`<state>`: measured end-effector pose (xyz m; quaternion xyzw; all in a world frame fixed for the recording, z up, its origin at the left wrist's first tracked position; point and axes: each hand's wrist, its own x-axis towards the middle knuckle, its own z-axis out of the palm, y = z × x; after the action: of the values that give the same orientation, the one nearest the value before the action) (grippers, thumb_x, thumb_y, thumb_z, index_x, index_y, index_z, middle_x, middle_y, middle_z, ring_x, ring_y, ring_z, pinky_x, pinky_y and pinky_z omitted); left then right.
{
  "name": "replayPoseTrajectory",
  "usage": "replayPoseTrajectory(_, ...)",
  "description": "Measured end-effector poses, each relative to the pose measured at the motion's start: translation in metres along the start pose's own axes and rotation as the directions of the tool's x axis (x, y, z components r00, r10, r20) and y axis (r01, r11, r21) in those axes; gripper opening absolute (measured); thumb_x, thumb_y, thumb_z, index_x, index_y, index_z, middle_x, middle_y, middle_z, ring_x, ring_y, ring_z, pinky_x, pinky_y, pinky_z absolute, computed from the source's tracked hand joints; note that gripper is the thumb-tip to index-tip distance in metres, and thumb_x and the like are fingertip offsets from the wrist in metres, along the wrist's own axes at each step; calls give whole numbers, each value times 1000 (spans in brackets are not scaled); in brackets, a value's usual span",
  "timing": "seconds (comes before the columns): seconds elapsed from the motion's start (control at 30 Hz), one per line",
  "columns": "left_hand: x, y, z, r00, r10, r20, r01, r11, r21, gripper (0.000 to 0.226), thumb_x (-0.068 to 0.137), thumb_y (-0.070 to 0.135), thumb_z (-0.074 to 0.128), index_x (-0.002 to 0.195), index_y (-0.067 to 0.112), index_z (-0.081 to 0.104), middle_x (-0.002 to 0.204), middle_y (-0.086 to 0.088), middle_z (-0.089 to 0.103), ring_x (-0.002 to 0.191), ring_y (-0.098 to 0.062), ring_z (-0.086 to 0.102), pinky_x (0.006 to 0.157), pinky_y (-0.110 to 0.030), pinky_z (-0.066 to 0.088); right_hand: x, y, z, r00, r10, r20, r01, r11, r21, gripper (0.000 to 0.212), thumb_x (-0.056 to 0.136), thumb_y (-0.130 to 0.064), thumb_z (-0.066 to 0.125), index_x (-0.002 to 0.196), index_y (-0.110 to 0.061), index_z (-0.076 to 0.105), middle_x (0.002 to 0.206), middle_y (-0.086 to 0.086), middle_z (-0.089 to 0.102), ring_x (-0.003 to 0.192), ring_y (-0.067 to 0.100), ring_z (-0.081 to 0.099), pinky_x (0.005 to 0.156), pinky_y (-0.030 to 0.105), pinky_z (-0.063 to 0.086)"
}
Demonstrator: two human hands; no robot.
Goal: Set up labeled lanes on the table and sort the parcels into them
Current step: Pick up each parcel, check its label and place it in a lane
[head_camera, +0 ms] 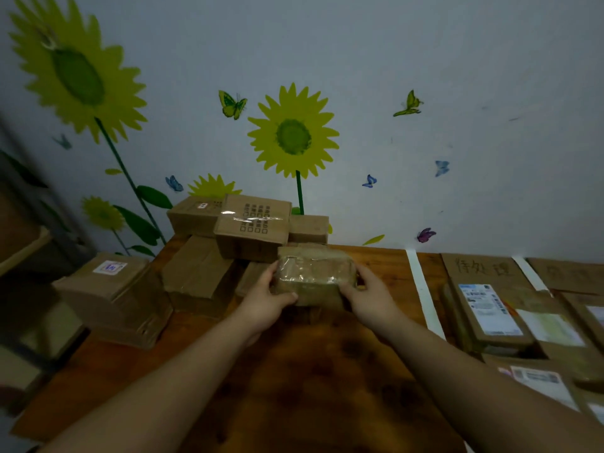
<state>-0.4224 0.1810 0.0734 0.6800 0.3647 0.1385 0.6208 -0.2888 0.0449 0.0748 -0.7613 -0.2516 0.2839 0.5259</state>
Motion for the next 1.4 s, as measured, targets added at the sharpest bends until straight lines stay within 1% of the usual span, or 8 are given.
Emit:
replayPoseTrajectory(0.27,-38,14,-14,990,106,-94,-94,987,128,42,89,45,55,129,30,49,128,3,50,121,-21,50,104,-42,41,-60,-20,0,993,-78,-90,83,995,54,65,82,-7,72,138,-20,42,119,-4,59,101,8,58,78,19,49)
replayPoseTrajectory(0.4,-63,10,-27,979,202,-5,-201,974,110,46,93,21,56,137,26,44,126,-2,49,106,-13,53,79,-18,45,-86,-28,10,980,-106,-171,109,994,8,44,88,-11,65,130,-18,51,120,-2,61,98,8,56,82,25,49)
replayPoseTrajectory(0.6,-92,0,-24,972,223,70,-221,975,-37,59,94,3,51,143,28,33,120,5,48,105,-11,52,84,-24,47,-122,-16,16,970,-74,-233,91,994,63,34,96,-11,52,128,-25,51,103,-13,61,85,-1,59,59,13,49)
replayPoseTrajectory(0.73,-108,3,-8,968,244,64,-239,968,-81,55,94,5,51,143,25,35,115,7,51,92,-3,56,72,-20,50,-142,-10,1,965,-157,-208,166,986,23,40,91,-14,62,118,-40,47,97,-27,53,90,-4,55,64,12,50)
replayPoseTrajectory(0.9,-123,12,24,975,190,111,-181,980,-87,48,96,19,51,140,31,38,126,0,56,107,-21,59,82,-38,53,-163,-5,-29,977,-147,-155,155,987,39,52,93,-22,59,128,-54,36,127,-19,51,125,14,47,102,44,46)
replayPoseTrajectory(1.03,-138,14,75,964,175,201,-168,984,-53,53,96,27,51,144,34,31,125,5,49,106,-14,54,88,-32,46,-190,13,-75,989,-38,-145,56,991,125,56,95,-21,56,135,-49,30,125,-14,52,114,20,55,80,38,57)
replayPoseTrajectory(1.2,-154,18,168,959,83,272,-65,995,-74,61,88,20,62,139,43,35,127,-3,51,95,-28,65,67,-41,55,-234,55,-157,964,44,-263,-17,995,102,88,85,-11,69,151,-34,15,143,0,41,114,18,53,91,40,53)
replayPoseTrajectory(1.4,-177,28,286,946,62,319,-64,998,-4,44,85,16,66,123,26,45,110,-5,53,78,-19,61,59,-35,54,-276,101,-263,962,83,-260,-62,994,89,34,91,-17,62,120,-32,54,117,-4,61,100,11,61,91,39,53)
